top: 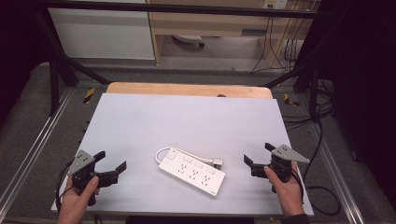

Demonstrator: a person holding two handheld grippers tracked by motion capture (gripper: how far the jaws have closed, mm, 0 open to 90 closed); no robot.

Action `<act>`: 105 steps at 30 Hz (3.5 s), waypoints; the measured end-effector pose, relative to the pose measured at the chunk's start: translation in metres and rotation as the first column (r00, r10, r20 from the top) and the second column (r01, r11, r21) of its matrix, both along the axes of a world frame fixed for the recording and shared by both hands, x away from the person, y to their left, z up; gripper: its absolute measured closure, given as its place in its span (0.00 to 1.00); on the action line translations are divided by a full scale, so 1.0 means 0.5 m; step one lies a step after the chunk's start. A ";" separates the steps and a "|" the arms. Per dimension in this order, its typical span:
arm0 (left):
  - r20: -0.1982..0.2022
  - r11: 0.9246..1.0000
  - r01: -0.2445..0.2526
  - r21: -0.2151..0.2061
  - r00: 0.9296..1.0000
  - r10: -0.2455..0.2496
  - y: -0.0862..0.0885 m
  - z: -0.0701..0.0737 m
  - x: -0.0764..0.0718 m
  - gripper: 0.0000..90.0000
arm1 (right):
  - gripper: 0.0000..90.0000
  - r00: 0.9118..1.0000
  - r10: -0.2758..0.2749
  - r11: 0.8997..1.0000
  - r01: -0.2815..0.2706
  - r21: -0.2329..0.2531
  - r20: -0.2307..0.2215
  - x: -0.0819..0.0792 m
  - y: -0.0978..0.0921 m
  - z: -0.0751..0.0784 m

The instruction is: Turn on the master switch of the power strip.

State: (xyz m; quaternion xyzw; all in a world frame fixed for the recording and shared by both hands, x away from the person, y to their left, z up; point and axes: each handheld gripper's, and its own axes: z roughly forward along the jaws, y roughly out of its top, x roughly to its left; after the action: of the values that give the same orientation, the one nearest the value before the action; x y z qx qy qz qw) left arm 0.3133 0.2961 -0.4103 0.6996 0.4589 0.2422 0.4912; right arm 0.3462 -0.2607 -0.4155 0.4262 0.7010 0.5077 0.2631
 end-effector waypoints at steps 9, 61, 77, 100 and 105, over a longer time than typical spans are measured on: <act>-0.014 1.000 -0.002 0.016 1.000 0.002 -0.003 -0.003 0.002 0.07 | 0.02 1.000 0.004 0.999 -0.004 0.044 0.009 -0.004 0.014 0.013; -0.045 0.999 -0.001 0.035 0.999 0.002 -0.003 -0.010 0.002 0.07 | 0.06 0.986 0.163 0.987 -0.163 0.013 -0.028 0.063 0.233 0.081; -0.057 0.998 -0.019 0.052 0.998 0.022 0.001 -0.013 0.004 0.07 | 0.22 0.981 0.193 0.981 -0.194 -0.006 -0.027 0.085 0.282 0.080; -0.065 0.999 -0.021 0.037 0.998 0.023 0.004 -0.015 0.006 0.07 | 0.72 0.957 0.288 0.957 -0.288 -0.043 -0.005 0.097 0.354 0.084; -0.061 0.999 -0.020 0.037 0.998 0.022 0.003 -0.015 0.005 0.07 | 0.78 0.950 0.312 0.949 -0.313 -0.046 -0.019 0.104 0.362 0.076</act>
State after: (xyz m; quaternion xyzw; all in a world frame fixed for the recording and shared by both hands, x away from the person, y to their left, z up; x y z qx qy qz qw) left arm 0.3159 0.2977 -0.4180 0.7107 0.4765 0.2339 0.4617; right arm 0.3983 -0.0798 -0.3775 0.3062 0.7734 0.5232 0.1856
